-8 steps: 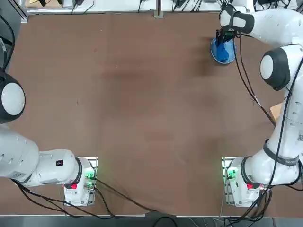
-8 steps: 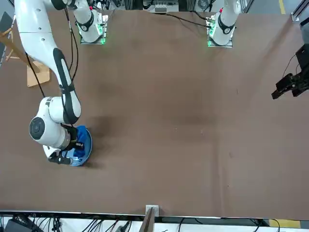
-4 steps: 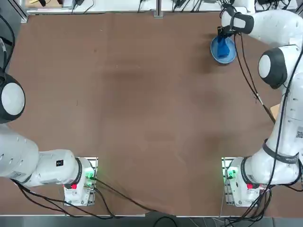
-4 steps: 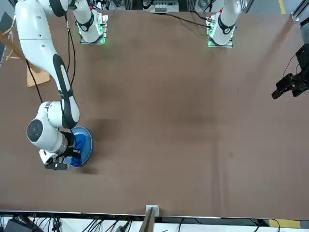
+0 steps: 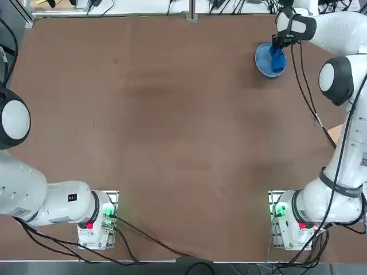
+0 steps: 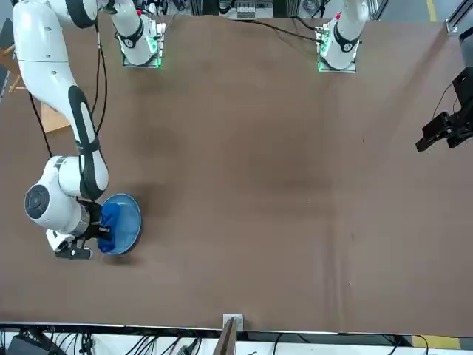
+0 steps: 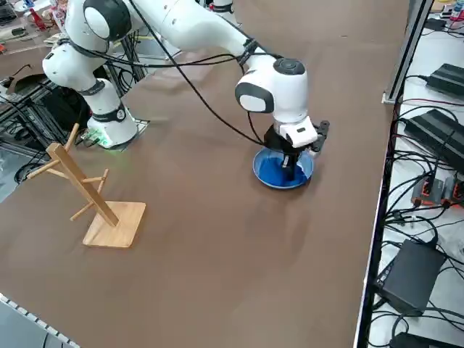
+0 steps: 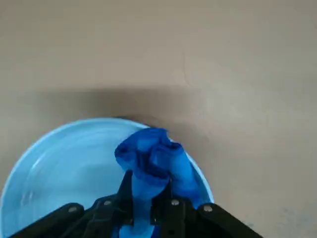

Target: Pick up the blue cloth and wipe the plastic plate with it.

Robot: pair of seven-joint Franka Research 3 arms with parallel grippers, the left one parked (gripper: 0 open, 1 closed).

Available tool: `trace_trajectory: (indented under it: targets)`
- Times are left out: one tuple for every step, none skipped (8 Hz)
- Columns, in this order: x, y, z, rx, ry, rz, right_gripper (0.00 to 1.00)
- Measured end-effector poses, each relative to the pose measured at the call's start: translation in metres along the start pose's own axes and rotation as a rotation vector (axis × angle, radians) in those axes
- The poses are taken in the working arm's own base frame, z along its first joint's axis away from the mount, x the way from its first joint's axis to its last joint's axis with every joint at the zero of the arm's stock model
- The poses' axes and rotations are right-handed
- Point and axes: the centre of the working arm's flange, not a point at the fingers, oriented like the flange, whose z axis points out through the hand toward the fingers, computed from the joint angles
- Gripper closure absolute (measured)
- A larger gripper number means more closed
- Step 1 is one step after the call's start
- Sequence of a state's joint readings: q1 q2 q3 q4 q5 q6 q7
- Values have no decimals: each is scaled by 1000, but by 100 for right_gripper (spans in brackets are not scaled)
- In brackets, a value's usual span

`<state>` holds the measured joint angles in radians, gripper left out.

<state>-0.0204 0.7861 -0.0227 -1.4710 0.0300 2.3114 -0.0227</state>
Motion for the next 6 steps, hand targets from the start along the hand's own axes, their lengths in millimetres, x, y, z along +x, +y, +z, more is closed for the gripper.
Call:
trace_trajectory:
  targets:
    - [-7,-4,3,5,-30,-3,91]
    - [-14,-13,3,10,-70,0,91]
    - [-21,-26,-1,12,-114,6,91]
    - [-24,-42,-5,12,-137,13,91]
    - [-25,-56,-10,11,-134,21,91]
    - [-24,-67,-14,15,-127,37,91]
